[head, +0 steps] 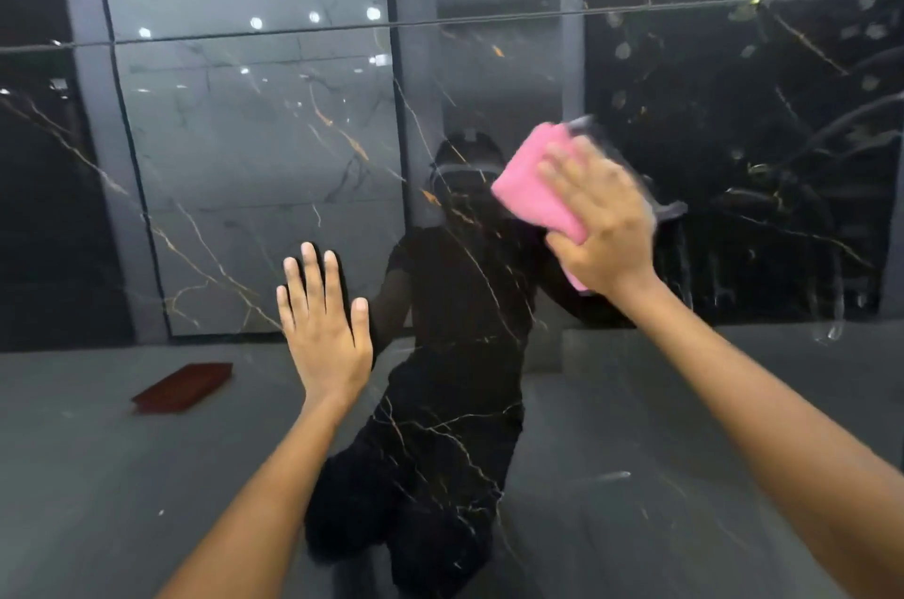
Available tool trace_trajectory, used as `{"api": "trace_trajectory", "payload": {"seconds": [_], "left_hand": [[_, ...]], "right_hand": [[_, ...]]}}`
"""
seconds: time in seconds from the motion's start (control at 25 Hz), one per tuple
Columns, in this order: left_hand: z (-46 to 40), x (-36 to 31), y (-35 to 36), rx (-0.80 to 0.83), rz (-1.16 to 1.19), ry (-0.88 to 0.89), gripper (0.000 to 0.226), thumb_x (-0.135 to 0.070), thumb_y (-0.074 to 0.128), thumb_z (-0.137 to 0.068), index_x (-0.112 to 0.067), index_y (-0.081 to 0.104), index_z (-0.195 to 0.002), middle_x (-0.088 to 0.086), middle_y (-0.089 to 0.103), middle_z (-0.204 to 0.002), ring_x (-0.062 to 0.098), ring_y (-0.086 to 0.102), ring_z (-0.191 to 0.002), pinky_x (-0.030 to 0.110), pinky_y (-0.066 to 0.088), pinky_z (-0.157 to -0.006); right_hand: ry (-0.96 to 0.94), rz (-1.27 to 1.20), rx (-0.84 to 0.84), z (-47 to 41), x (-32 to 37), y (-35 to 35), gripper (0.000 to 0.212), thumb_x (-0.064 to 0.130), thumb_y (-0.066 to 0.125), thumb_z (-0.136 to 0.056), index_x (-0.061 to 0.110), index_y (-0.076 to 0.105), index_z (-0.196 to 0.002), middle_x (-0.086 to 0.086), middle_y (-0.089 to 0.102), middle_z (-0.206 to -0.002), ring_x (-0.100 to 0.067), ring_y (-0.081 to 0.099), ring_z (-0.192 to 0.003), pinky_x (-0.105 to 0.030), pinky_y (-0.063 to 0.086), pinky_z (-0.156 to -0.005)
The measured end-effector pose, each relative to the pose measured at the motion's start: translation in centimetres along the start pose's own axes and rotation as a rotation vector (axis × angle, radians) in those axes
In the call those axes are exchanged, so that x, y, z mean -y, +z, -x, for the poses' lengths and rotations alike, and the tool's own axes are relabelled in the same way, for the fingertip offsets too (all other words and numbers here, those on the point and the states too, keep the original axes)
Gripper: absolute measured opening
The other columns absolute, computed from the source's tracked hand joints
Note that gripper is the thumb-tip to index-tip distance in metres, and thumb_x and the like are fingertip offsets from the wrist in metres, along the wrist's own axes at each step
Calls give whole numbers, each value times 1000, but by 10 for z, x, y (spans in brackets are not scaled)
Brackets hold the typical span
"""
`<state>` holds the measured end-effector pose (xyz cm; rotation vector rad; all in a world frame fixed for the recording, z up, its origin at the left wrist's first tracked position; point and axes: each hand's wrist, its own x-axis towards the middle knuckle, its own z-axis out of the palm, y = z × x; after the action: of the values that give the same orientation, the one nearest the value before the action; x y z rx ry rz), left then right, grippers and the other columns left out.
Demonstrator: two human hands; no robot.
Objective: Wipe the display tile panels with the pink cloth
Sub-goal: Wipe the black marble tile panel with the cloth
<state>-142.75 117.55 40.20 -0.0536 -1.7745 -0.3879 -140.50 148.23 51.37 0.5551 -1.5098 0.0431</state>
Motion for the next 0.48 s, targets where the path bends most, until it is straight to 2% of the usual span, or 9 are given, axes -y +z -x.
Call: {"api": "trace_trajectory", "payload": {"seconds": [0.04,0.12,0.16,0.24,0.28,0.32,0.36,0.48], "left_hand": [[-1,-1,-1,-6,-11,-6,64,-31,34,-96,-11,18,-155,7,6,-164,28,1,-151,38,-4,-121],[2,-5,0,-11,-32,-15,65,-31,32,-97,-11,15,-156,9,6,-164,29,1,-151,40,-3,-122],[2,-6,1,-6,-37,-11,65,-31,32,-97,-11,14,-156,10,7,-164,30,1,-151,40,-3,-122],[1,-8,0,1,-40,-11,65,-29,31,-97,-10,12,-156,11,7,-164,31,1,-151,41,-4,-122],[2,-9,0,6,-42,-14,64,-29,31,-98,-10,12,-156,12,7,-164,31,1,-151,41,-4,-122],[6,-8,-1,10,-41,-20,64,-29,31,-98,-10,12,-156,12,7,-164,31,0,-151,41,-4,-122],[8,-6,-2,7,-43,-20,65,-29,31,-98,-10,12,-156,12,7,-164,31,1,-151,41,-4,-122],[8,-3,-4,16,-28,-6,64,-31,30,-98,-10,12,-156,11,7,-164,29,0,-151,41,-2,-122]], "right_hand": [[128,19,-53,14,-2,-2,63,10,60,-71,10,57,-134,-10,51,-142,-31,42,-136,-43,35,-110],[152,21,-7,80,15,3,66,12,58,-72,11,52,-138,-10,48,-143,-32,38,-138,-45,34,-110],[41,20,81,119,31,4,73,15,59,-71,13,46,-143,-9,47,-145,-30,35,-141,-46,31,-112],[-385,21,370,175,56,-5,85,26,63,-73,19,31,-151,-3,41,-149,-25,26,-145,-43,19,-119],[-589,16,487,176,55,-7,84,30,64,-75,19,31,-151,-2,39,-151,-24,25,-145,-42,13,-121],[-702,24,502,159,50,-5,80,30,64,-75,18,34,-148,-3,38,-152,-25,26,-145,-41,11,-121],[-656,35,448,127,47,-1,76,25,63,-74,14,39,-145,-7,39,-151,-27,28,-143,-42,12,-121],[-79,8,166,-13,51,23,68,16,60,-73,6,49,-139,-17,45,-146,-37,33,-139,-45,22,-117]]}}
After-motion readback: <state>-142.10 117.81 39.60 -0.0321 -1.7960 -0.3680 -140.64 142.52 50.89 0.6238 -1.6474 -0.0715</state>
